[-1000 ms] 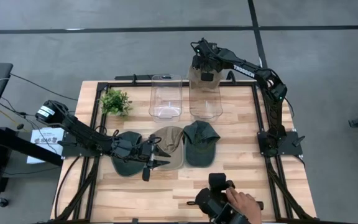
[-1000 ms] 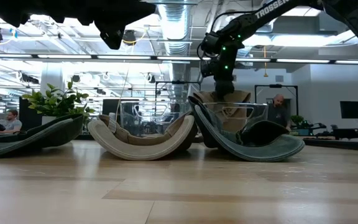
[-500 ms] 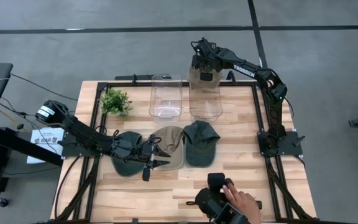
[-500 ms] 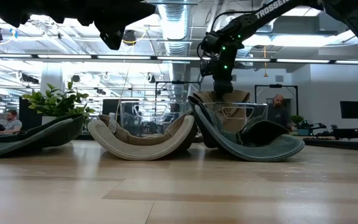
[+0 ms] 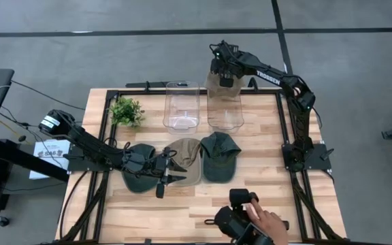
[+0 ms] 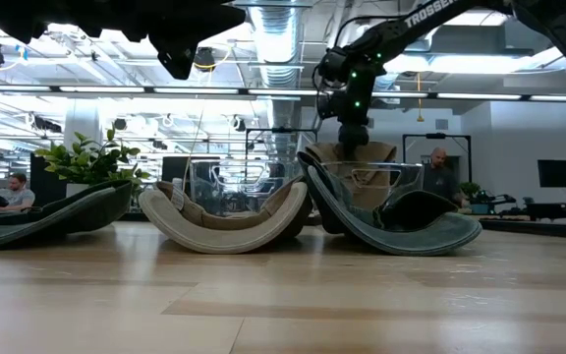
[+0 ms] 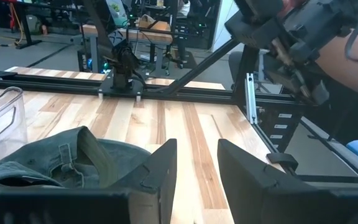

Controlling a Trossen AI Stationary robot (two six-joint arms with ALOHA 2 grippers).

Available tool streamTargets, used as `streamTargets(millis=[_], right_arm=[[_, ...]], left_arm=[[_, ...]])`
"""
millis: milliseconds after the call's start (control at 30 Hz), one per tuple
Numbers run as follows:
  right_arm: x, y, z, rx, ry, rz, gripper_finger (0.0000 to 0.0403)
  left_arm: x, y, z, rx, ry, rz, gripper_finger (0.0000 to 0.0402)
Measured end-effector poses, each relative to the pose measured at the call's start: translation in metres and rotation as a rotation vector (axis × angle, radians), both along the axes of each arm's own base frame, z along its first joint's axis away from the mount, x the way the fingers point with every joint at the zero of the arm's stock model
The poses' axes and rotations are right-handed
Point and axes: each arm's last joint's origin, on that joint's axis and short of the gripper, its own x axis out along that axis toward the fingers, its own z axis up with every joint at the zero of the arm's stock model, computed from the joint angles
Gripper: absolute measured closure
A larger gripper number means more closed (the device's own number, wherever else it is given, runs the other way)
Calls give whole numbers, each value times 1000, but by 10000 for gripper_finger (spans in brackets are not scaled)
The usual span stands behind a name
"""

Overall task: Pick & Place hat
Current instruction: Put the right brown cap into the right transparent bin, then put the brown cap into the right transparent bin

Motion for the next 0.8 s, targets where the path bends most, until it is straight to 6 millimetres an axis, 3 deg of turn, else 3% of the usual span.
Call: streamTargets(millis=[400,800], right_arm=[[-16,21,60,-104,-167,17,201],[-40,38,105,-146,-385,-48,247]], left_arm=[[5,3,-12,28,40,82,289],[9,9,-15,-16,53,120,289]])
